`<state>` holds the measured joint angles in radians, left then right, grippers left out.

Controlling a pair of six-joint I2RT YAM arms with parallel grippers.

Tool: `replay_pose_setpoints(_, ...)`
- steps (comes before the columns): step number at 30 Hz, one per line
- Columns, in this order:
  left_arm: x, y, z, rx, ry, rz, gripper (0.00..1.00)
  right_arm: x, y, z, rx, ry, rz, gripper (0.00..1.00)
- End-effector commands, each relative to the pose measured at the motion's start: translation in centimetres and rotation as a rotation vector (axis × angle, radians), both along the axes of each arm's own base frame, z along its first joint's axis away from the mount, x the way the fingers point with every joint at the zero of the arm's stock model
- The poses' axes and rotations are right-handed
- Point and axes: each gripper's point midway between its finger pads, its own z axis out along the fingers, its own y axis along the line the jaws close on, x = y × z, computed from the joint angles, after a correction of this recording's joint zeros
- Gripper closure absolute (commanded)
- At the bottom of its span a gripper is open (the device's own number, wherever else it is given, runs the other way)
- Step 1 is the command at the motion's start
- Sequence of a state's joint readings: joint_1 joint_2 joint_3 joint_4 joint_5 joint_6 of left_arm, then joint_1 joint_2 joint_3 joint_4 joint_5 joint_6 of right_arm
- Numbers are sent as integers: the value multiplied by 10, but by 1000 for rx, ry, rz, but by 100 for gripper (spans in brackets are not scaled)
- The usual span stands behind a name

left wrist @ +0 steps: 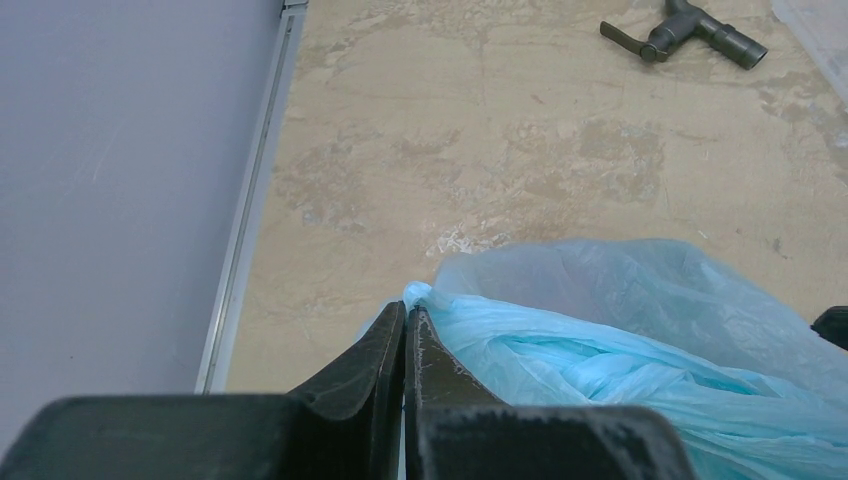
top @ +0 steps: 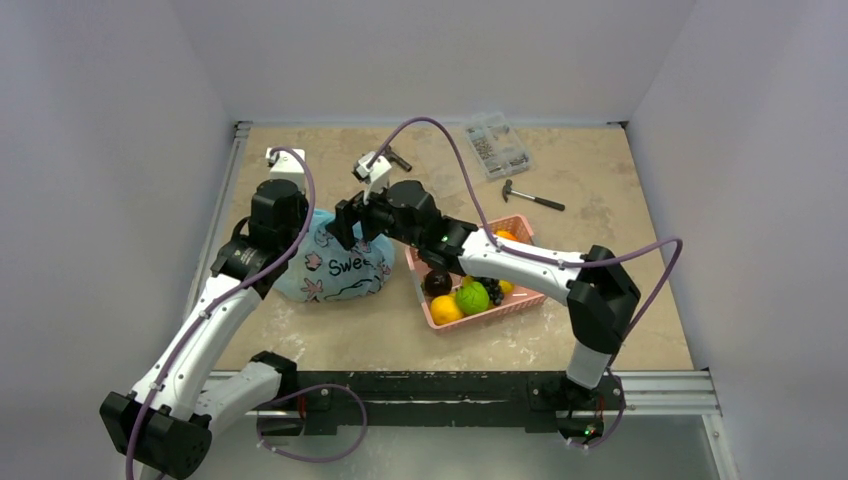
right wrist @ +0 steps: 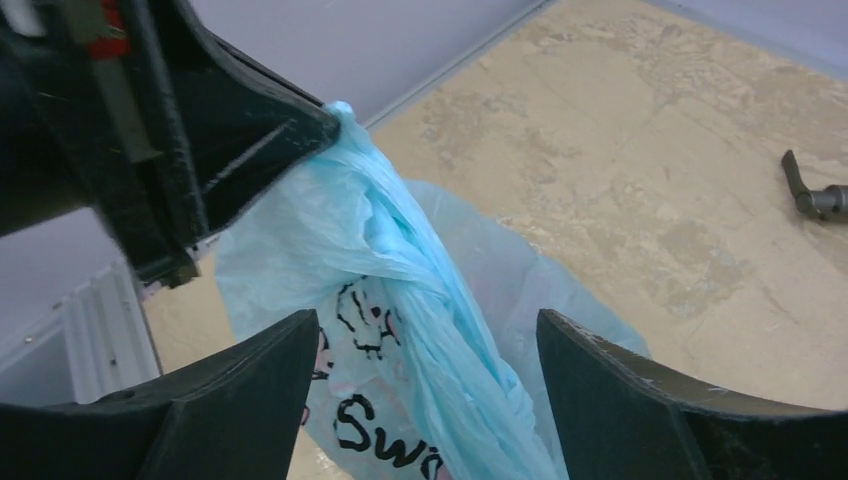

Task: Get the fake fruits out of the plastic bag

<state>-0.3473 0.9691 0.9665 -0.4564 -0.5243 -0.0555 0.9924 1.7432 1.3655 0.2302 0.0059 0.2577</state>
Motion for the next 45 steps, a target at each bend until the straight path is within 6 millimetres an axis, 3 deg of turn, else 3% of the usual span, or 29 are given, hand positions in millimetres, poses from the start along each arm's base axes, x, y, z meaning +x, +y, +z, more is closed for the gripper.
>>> replay_pose_setpoints(1,7,0,12,-9,-51,-1,100,17,-7,-16,-93,-13,-73,26)
replay_pose_setpoints(9,7,4,13,-9,-56,29,100,19,-5,-19,-79,-6,-85,35)
replay_pose_setpoints(14,6,9,14,-1,-61,58,100,16,-5,-19,-43,5,-80,67)
replay_pose_setpoints(19,-1,30,20,29,-88,188,100,8,-15,-15,28,15,-92,100)
replay_pose_setpoints(23,-13,55,27,55,-126,352,100,7,-32,-17,101,28,-133,100)
replay_pose_setpoints(26,-16,58,29,49,-142,380,100,3,-39,-18,158,60,-116,100)
replay_pose_setpoints(29,-12,49,29,22,-145,316,100,2,-37,-18,151,61,-93,100)
replay_pose_setpoints(34,-5,17,27,-38,-143,100,99,2,-32,-18,128,60,-76,100)
replay_pose_setpoints(38,-2,-12,22,-65,-104,-71,57,1,-30,-15,130,59,-63,100)
replay_pose_setpoints(41,1,-21,18,-75,-87,-117,38,2,-27,-14,125,63,-56,100)
replay_pose_setpoints(45,2,-34,14,-93,-61,-187,23,2,-25,-16,122,68,-54,100)
